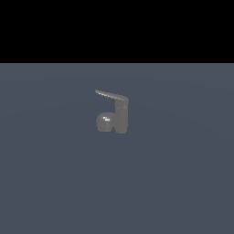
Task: Turn on the faucet by rotating a designated handle.
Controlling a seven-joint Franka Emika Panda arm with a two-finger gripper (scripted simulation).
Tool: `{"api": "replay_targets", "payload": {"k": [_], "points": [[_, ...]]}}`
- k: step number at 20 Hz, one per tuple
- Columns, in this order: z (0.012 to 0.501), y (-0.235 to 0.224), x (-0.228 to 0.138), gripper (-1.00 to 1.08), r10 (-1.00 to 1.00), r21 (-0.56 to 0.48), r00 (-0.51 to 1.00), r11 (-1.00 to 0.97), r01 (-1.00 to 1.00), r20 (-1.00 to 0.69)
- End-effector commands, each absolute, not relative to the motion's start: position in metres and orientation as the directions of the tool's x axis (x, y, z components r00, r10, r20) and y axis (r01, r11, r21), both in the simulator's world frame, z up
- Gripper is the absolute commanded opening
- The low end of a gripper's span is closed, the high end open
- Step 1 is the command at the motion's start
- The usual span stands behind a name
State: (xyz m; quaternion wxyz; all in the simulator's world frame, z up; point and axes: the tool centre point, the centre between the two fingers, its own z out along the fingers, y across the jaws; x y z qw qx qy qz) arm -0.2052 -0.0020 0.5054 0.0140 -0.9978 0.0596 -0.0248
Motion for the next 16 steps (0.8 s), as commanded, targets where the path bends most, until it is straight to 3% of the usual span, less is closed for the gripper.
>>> {"api": "replay_targets", "payload": {"k": [1, 16], "points": [[0.501, 0.0, -0.192, -1.0, -0.167, -0.045, 0.985, -0.985, -0.165, 0.04], [0.453, 0.015, -0.093, -1.0, -0.526, -0.102, 0.849, -0.843, -0.528, -0.042]]}}
